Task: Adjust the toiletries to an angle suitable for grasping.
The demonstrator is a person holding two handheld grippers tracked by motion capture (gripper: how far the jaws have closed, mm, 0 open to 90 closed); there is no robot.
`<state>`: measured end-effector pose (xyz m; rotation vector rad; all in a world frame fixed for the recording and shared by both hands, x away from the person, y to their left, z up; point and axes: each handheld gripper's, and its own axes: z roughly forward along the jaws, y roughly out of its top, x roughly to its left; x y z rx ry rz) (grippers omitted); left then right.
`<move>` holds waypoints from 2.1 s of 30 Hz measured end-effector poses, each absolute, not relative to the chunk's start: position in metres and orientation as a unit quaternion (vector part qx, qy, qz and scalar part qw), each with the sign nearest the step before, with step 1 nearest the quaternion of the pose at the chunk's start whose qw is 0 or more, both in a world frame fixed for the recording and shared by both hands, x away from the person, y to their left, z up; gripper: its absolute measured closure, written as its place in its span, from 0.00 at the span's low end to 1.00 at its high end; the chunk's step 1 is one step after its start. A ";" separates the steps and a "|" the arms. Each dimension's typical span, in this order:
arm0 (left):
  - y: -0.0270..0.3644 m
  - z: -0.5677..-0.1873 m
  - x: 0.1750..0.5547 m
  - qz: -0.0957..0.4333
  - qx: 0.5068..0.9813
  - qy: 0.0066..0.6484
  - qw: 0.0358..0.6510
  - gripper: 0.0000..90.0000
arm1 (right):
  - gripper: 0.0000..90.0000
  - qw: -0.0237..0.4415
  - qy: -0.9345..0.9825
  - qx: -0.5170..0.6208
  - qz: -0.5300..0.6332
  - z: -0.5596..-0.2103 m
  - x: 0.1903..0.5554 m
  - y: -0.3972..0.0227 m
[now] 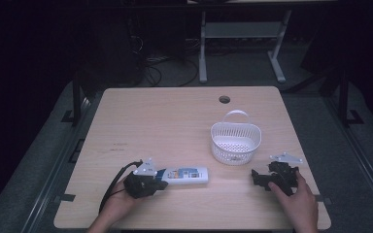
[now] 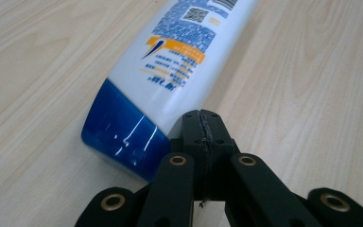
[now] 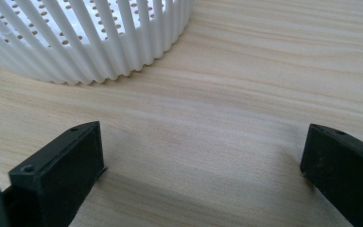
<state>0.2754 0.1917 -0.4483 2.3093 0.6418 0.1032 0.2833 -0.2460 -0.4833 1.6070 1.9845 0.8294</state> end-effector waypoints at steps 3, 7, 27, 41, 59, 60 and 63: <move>0.196 -0.448 0.277 0.044 0.896 0.255 0.362 1.00 | 0.00 0.227 0.719 0.584 0.301 -0.483 0.283 -0.246; 0.201 -0.449 0.280 0.049 0.893 0.265 0.360 1.00 | 0.00 0.227 0.719 0.584 0.301 -0.483 0.283 -0.246; 0.202 -0.434 0.291 0.055 0.882 0.276 0.378 1.00 | 0.00 0.227 0.719 0.584 0.301 -0.483 0.283 -0.246; 0.146 -0.420 0.312 0.034 0.892 0.229 0.389 1.00 | 0.00 0.227 0.720 0.583 0.301 -0.483 0.283 -0.246; 0.096 -0.424 0.339 0.013 0.894 0.212 0.395 1.00 | 0.00 0.227 0.720 0.583 0.300 -0.483 0.283 -0.246; 0.093 -0.424 0.340 0.012 0.894 0.212 0.394 1.00 | 0.00 0.227 0.720 0.583 0.300 -0.483 0.283 -0.246; 0.085 -0.427 0.342 0.011 0.896 0.207 0.391 1.00 | 0.00 0.227 0.720 0.583 0.301 -0.483 0.283 -0.246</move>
